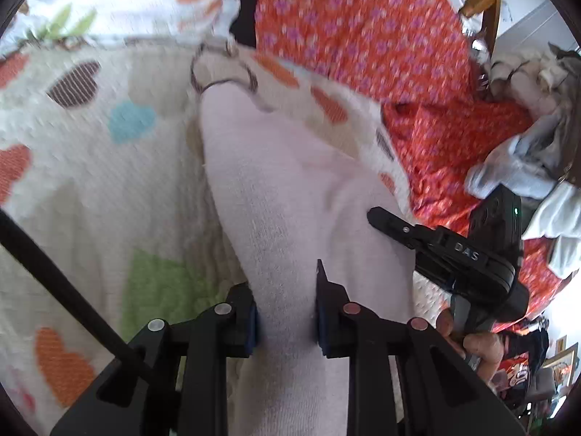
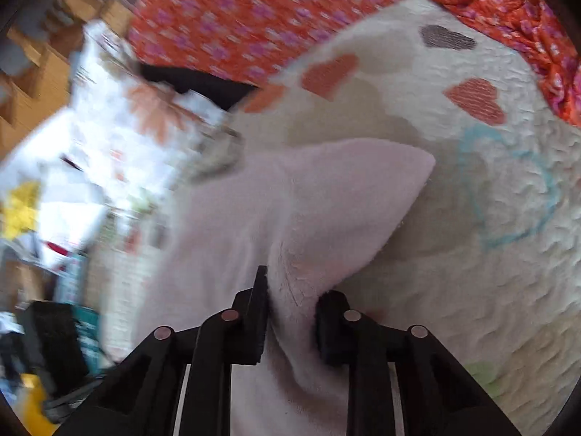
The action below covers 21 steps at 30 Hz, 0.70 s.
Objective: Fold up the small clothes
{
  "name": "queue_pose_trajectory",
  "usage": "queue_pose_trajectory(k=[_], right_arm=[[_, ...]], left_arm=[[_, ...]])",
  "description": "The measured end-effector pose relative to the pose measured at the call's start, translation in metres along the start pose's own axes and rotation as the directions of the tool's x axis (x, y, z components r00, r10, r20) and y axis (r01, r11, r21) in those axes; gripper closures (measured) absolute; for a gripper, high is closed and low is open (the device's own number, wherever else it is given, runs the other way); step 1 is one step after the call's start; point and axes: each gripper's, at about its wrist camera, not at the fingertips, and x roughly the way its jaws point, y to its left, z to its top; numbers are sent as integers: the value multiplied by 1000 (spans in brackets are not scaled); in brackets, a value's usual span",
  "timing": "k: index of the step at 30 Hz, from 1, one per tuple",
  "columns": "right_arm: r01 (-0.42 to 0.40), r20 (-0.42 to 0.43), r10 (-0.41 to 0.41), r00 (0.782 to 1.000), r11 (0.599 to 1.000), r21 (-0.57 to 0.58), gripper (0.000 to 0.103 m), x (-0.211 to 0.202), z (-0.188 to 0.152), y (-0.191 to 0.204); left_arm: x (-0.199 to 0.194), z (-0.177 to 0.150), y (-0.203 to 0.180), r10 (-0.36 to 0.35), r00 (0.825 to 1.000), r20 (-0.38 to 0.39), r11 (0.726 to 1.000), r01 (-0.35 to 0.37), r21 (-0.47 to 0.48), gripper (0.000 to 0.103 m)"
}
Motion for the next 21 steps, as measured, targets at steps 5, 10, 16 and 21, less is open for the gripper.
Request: queue_pose_trajectory(k=[5, 10, 16, 21], right_arm=[[-19, 0, 19, 1000, 999, -34, 74, 8, -9, 24], [110, -64, -110, 992, 994, 0, 68, 27, -21, 6], [156, 132, -147, 980, 986, -61, 68, -19, -19, 23], [167, 194, -125, 973, 962, -218, 68, -38, -32, 60]], left_arm=[[-16, 0, 23, 105, 994, -30, 993, -106, -51, 72], [-2, -13, 53, 131, 987, -92, 980, -143, -138, 59], [-33, -23, 35, 214, 977, 16, 977, -214, -26, 45], [-53, -36, 23, 296, 949, 111, 951, -303, 55, 40]])
